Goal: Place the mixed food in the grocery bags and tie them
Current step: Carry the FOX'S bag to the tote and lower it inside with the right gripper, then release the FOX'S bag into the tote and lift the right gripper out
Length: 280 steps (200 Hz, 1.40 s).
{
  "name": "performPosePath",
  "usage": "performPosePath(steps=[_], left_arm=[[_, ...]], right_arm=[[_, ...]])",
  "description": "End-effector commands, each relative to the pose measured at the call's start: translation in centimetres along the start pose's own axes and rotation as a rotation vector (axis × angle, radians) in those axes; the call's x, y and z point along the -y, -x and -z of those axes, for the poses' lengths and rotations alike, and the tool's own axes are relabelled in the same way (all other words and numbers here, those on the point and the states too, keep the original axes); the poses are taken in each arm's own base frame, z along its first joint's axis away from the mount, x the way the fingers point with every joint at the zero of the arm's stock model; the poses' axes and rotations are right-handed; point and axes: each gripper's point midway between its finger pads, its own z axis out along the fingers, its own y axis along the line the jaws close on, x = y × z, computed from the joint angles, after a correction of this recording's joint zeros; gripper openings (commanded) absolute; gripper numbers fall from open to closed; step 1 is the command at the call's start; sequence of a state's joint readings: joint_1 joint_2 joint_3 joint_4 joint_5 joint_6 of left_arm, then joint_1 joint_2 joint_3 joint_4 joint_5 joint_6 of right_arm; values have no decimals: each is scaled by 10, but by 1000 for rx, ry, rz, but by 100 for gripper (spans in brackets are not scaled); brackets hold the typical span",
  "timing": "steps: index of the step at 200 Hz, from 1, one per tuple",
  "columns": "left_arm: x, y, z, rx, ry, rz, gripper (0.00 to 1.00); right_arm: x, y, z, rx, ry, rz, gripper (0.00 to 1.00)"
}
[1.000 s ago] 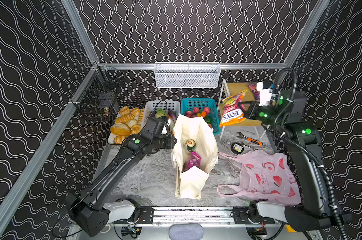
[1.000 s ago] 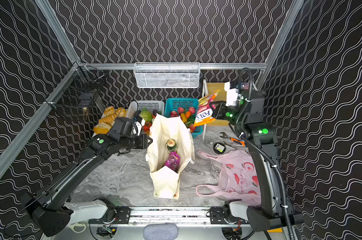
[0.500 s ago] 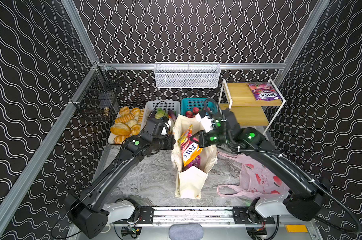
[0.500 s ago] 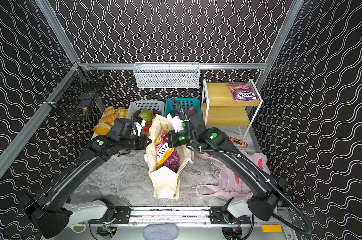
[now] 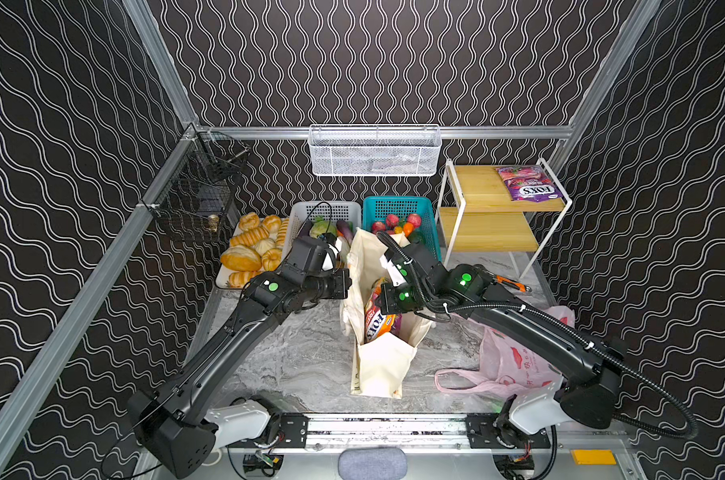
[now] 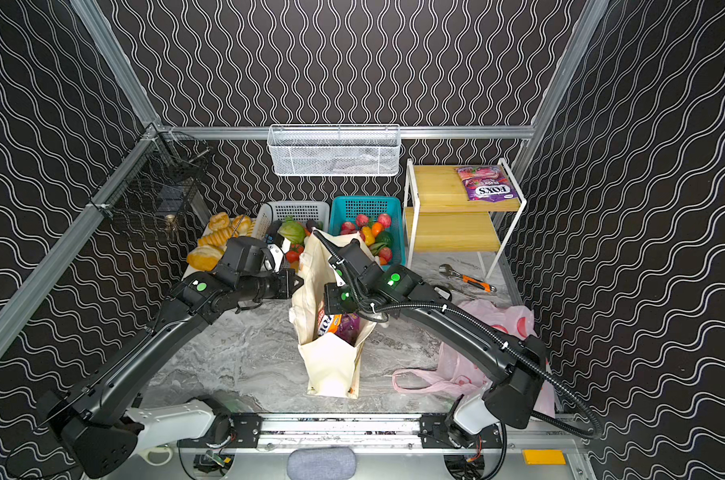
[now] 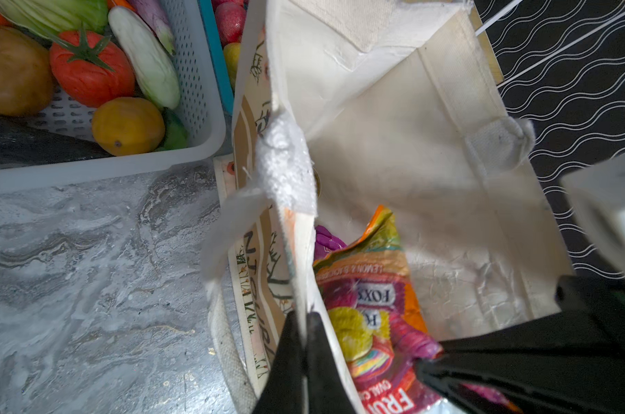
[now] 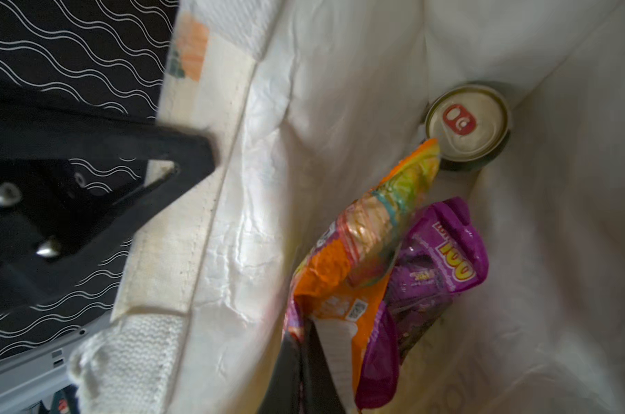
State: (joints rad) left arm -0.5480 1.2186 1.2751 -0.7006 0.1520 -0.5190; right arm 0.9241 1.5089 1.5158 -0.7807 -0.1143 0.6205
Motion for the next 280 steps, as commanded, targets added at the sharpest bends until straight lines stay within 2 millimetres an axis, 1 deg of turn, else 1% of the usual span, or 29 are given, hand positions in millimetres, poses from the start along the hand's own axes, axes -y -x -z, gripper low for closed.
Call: performPosePath(steps=[1,10,17,21,42,58,82,100,113,124,139,146,156,170,181,207,212,222,232,249,261,265,280], left_arm=[[2,9,0,36,-5,-2,0],[2,10,0,34,-2,-1,0],[2,10,0,35,-2,-2,0],[1,10,1,37,2,0,0],[1,12,1,55,0,4,0],[2,14,3,57,-1,-7,0],[1,17,4,61,16,-24,0],[3,17,3,65,3,-23,0],[3,16,2,59,1,-25,0],[2,15,2,53,5,-31,0],[0,15,2,53,18,-35,0],[-1,15,3,54,22,-35,0],[0,16,3,58,20,-34,0],[0,16,3,59,19,-34,0],[0,16,3,60,19,-33,0],[1,16,1,57,13,-30,0],[1,16,1,56,11,-31,0],[2,17,1,56,8,-29,0],[2,16,0,53,9,-28,0],[2,16,-1,53,8,-27,0],[2,16,-1,53,8,-25,0],[2,16,-1,54,8,-25,0],[3,17,-1,55,5,-24,0]], right_arm=[[-33,2,3,-16,170,-31,0],[-44,-1,6,-37,221,-11,0],[-45,-1,7,-38,226,-7,0],[-43,-3,5,-40,217,-9,0],[-20,-13,-10,-75,124,-12,2],[-16,-26,-17,-155,105,17,3],[-5,-40,-26,-216,68,21,8],[6,-44,-34,-214,36,19,10],[16,-45,-35,-216,-16,25,12],[20,-44,-35,-213,-40,32,13],[22,-42,-32,-201,-58,38,22],[22,-40,-28,-190,-61,46,26],[21,-36,-23,-174,-67,65,37],[18,-24,-7,-120,-79,90,47],[12,-10,10,-50,-74,109,50],[-3,18,57,145,-26,137,58],[-4,22,64,176,-21,137,59],[-3,31,85,258,-19,129,61],[5,38,101,326,-35,101,62],[30,44,118,396,-65,11,64],[53,45,120,398,-60,-77,65],[62,44,118,390,-58,-107,65],[81,40,111,348,-19,-186,66]])
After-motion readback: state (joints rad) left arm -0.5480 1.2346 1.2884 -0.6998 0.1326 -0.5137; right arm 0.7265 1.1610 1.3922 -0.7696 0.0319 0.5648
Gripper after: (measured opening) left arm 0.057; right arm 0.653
